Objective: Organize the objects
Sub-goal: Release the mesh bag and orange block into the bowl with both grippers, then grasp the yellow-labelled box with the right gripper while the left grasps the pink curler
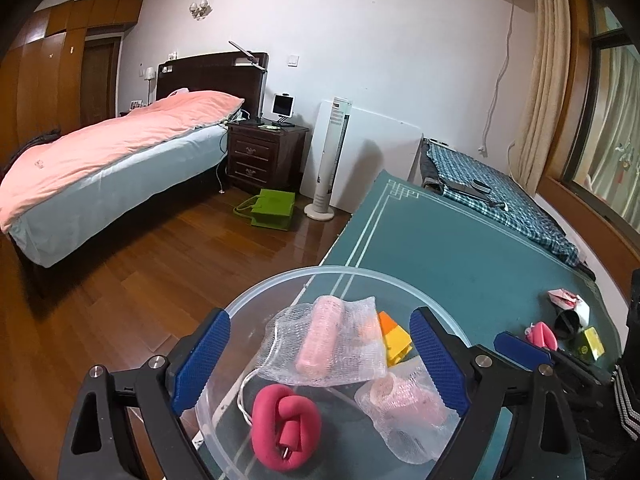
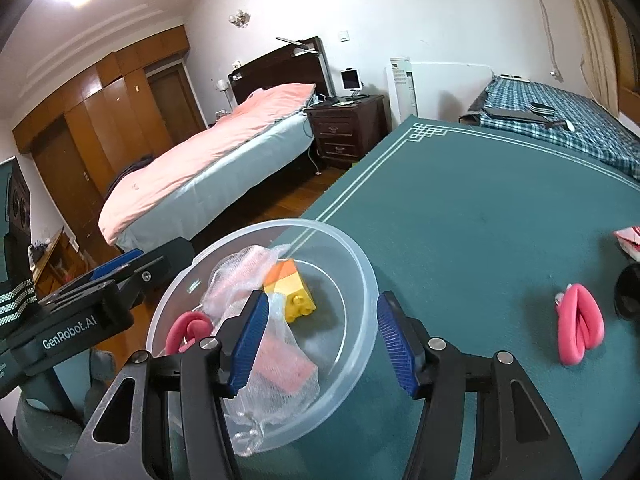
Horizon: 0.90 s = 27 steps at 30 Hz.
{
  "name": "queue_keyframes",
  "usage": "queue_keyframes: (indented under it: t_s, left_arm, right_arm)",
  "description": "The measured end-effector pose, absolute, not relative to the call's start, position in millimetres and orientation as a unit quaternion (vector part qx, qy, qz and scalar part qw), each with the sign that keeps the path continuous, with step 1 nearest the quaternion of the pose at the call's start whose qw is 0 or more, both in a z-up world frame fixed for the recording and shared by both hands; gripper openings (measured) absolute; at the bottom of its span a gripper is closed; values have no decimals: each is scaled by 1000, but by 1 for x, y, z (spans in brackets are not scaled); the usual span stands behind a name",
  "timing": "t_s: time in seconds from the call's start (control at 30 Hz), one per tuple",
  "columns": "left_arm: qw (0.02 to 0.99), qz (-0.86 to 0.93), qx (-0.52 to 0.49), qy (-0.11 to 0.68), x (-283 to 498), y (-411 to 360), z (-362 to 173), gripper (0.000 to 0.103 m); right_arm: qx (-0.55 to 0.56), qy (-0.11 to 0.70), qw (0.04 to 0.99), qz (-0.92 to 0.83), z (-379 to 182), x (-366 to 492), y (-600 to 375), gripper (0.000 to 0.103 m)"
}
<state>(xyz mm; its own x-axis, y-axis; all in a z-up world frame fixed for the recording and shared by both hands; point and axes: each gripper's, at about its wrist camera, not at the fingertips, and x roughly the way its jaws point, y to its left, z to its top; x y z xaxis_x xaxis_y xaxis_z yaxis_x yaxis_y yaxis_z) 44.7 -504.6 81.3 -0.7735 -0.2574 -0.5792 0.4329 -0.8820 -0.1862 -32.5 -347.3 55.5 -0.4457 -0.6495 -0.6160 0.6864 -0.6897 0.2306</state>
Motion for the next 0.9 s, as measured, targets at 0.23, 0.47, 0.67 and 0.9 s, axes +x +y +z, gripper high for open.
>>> queue_keyframes:
  t_s: [0.23, 0.47, 0.67, 0.9]
  left_arm:
    - [184, -930, 283, 148, 45, -494, 83, 95]
    - [174, -934, 281, 138, 45, -479, 89, 96]
    - [163, -937, 281, 126, 44, -461, 95, 97]
    - [147, -939, 289, 112, 36, -437, 99, 97]
  right_arm:
    - [363, 14, 372, -854, 49, -33, -327, 58]
    - [381, -1, 340, -860, 42, -36, -296, 59]
    - [389, -15, 313, -866, 38, -38, -265, 59]
    - [401, -26, 275, -873, 28, -40, -220, 59]
